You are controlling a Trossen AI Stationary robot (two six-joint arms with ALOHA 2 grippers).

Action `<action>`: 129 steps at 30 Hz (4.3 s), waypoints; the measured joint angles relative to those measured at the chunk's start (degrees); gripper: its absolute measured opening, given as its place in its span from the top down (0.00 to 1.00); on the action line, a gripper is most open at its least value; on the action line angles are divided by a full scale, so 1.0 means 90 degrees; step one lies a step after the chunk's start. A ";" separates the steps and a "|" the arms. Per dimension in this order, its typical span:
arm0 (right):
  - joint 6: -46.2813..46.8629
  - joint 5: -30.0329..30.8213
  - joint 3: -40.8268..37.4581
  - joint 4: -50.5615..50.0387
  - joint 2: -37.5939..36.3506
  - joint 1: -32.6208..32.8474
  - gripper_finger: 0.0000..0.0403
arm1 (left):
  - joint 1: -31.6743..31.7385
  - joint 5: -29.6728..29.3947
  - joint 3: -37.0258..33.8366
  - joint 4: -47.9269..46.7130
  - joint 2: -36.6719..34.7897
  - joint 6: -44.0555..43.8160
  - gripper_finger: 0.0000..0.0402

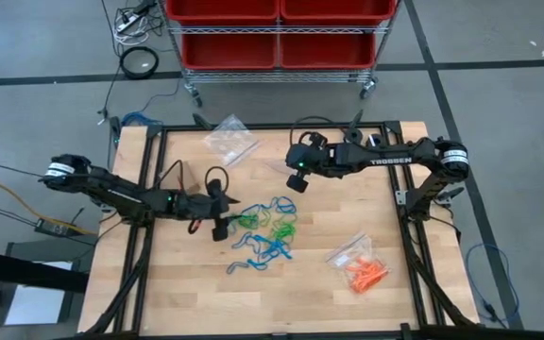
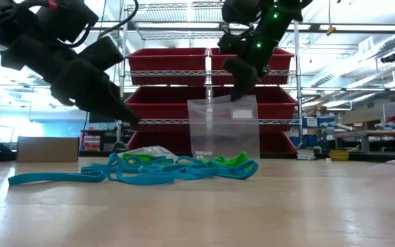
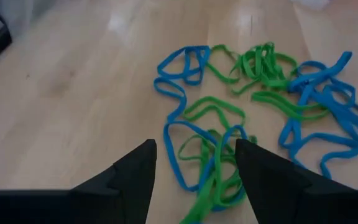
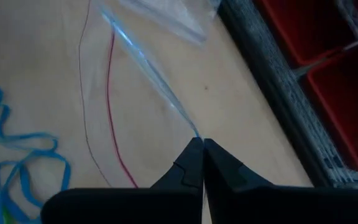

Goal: Sort rubber bands
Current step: Put the blue rubber band into the transparent zip bag

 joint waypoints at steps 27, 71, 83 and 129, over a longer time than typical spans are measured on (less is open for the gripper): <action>0.0134 -0.0628 -0.0766 0.0889 0.0027 0.0198 1.00 | 0.0364 0.0928 -0.0002 -0.1171 0.0590 -0.1919 0.66; 0.0182 -0.2886 -0.0766 0.1960 0.0019 0.0415 1.00 | 0.1319 0.2506 0.2876 -0.1908 0.0372 0.3679 1.00; 0.0266 -0.3063 -0.0763 0.2156 0.0019 0.0419 1.00 | 0.1574 0.3385 0.2885 -0.0774 0.1024 0.3704 1.00; 0.0686 -0.3336 -0.0761 0.2073 -0.0076 -0.0028 1.00 | 0.1554 0.1149 0.2885 -0.2382 0.0626 0.2652 0.47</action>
